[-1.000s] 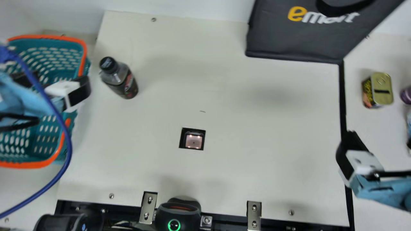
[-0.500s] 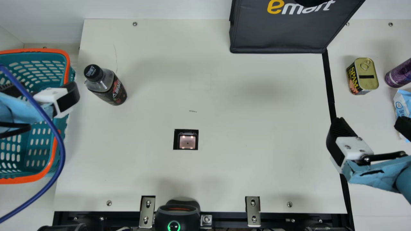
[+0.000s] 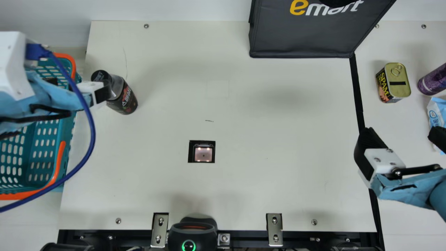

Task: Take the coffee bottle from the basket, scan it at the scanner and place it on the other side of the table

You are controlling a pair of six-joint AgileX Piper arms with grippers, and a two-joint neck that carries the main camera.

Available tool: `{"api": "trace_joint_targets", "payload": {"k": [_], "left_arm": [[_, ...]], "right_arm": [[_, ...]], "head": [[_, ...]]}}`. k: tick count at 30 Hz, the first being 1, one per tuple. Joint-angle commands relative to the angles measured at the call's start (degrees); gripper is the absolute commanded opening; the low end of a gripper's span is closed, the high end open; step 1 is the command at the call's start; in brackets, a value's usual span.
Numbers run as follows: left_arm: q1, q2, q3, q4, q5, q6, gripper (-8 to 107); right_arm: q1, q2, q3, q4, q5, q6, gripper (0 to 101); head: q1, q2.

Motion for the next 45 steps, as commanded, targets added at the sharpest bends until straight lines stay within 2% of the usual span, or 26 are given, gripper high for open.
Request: {"api": "trace_joint_targets", "payload": {"k": [1, 10, 23, 33, 45], "left_arm": [[-0.53, 1.23, 0.36, 0.59, -1.59, -0.33, 90], [-1.52, 5.58, 3.37, 2.63, -8.16, -1.01, 90], [-0.88, 8.91, 8.7, 0.52, -19.51, 0.73, 90], [-0.76, 9.89, 11.54, -1.07, -24.12, 2.06, 90], [-1.04, 10.0, 12.36, -0.8, -25.38, -0.25, 10]], "right_arm": [[0.0, 0.0, 0.0, 0.0, 0.0, 0.0, 95], [0.0, 0.0, 0.0, 0.0, 0.0, 0.0, 95], [0.0, 0.0, 0.0, 0.0, 0.03, 0.0, 95], [0.0, 0.0, 0.0, 0.0, 0.03, 0.0, 95], [0.0, 0.0, 0.0, 0.0, 0.03, 0.0, 95]], "head": [[-1.66, 0.09], [-1.66, 0.09], [-1.66, 0.09], [-1.66, 0.09], [-1.66, 0.09]]}}
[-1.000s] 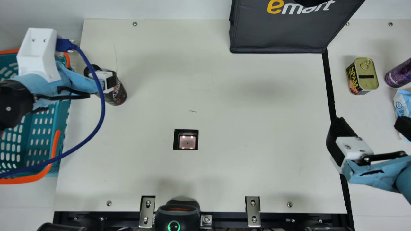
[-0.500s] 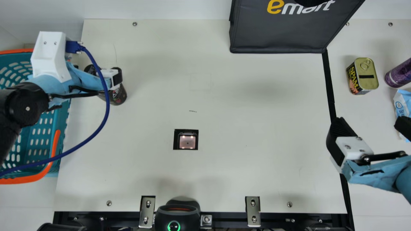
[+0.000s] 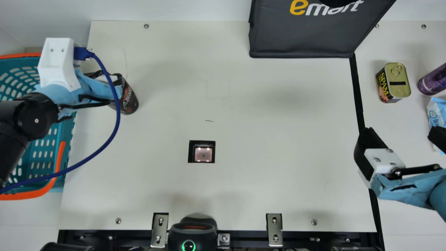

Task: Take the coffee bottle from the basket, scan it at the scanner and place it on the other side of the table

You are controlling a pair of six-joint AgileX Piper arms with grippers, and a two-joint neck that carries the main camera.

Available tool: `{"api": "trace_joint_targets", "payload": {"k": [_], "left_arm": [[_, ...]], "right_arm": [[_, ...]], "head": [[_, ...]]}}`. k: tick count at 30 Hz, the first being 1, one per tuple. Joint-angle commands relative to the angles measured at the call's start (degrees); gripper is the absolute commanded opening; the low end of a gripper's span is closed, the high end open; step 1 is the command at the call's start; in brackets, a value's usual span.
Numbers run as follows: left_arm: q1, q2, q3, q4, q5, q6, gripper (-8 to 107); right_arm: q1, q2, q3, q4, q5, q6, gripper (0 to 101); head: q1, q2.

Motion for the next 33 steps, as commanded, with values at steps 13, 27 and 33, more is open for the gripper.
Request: {"api": "trace_joint_targets", "payload": {"k": [13, 27, 33], "left_arm": [[-5.47, -5.16, -4.24, 3.35, 9.24, -8.92, -8], [-18.49, -10.33, -6.92, 11.81, 19.89, -23.54, -8], [-24.73, -11.87, -6.55, 15.05, 22.24, -29.78, -8]], "right_arm": [[0.0, 0.0, 0.0, 0.0, 0.0, 0.0, 95], [0.0, 0.0, 0.0, 0.0, 0.0, 0.0, 95], [0.0, 0.0, 0.0, 0.0, 0.05, 0.0, 95]], "head": [[-1.66, 0.09], [-1.66, 0.09], [-1.66, 0.09]]}}
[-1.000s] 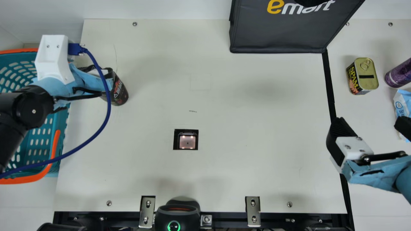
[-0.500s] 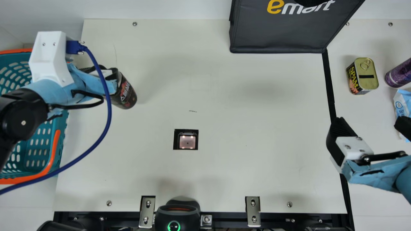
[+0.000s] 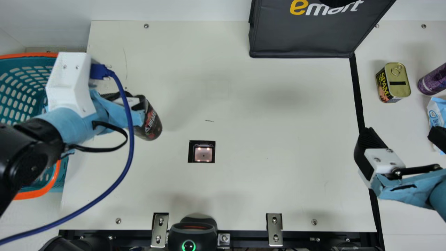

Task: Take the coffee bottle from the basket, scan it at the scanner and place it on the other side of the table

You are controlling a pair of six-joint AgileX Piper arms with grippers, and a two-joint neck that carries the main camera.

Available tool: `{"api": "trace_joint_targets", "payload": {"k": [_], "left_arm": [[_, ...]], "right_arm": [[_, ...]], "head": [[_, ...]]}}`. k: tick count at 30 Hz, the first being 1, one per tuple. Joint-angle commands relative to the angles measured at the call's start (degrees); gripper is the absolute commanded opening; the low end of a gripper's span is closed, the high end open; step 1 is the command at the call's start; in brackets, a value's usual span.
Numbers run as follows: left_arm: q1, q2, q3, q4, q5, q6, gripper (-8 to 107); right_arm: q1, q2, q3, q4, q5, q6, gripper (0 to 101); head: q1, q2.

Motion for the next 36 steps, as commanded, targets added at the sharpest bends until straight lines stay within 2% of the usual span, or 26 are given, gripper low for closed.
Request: {"api": "trace_joint_targets", "payload": {"k": [1, 21, 36], "left_arm": [[-2.89, -0.33, 0.22, 1.13, 0.58, -2.98, -8], [-23.55, -1.27, 0.15, 11.88, 6.78, -24.98, -8], [-38.47, 1.14, -1.04, 17.5, 10.58, -40.39, -8]], "right_arm": [[0.0, 0.0, 0.0, 0.0, 0.0, 0.0, 95], [0.0, 0.0, 0.0, 0.0, 0.0, 0.0, 95], [0.0, 0.0, 0.0, 0.0, -0.06, 0.0, 95]], "head": [[-1.66, 0.09], [-1.66, 0.09], [-1.66, 0.09]]}}
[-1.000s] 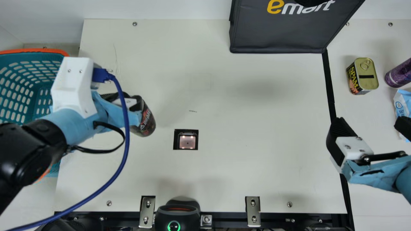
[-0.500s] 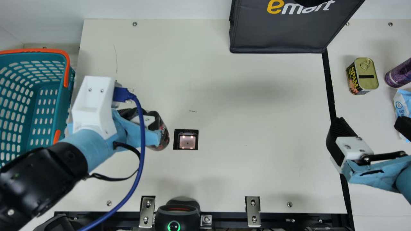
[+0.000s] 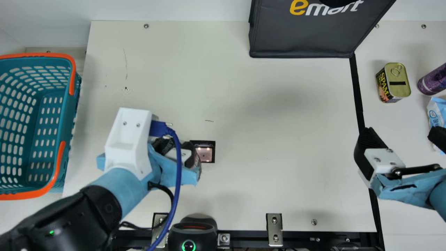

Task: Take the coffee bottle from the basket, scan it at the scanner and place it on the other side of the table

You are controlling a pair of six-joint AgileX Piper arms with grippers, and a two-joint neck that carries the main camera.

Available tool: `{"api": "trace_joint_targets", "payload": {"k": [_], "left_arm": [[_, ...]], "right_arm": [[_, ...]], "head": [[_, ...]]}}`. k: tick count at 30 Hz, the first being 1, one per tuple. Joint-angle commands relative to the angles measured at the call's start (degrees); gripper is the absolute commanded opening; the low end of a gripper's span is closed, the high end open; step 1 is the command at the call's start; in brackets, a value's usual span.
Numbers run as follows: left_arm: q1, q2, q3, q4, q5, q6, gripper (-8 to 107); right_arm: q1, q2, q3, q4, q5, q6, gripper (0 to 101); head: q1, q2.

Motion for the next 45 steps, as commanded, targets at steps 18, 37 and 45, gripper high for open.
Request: {"api": "trace_joint_targets", "payload": {"k": [18, 37, 45], "left_arm": [[-5.88, 3.76, 0.14, 4.02, -0.77, -10.79, -8], [-2.8, 8.63, 4.12, 13.04, -5.68, -17.33, -8], [-2.15, 10.35, 5.37, 14.52, -7.43, -18.86, -8]], "right_arm": [[0.0, 0.0, 0.0, 0.0, 0.0, 0.0, 95], [0.0, 0.0, 0.0, 0.0, 0.0, 0.0, 95], [0.0, 0.0, 0.0, 0.0, 0.0, 0.0, 95]], "head": [[-1.66, 0.09], [-1.66, 0.09], [-1.66, 0.09]]}}
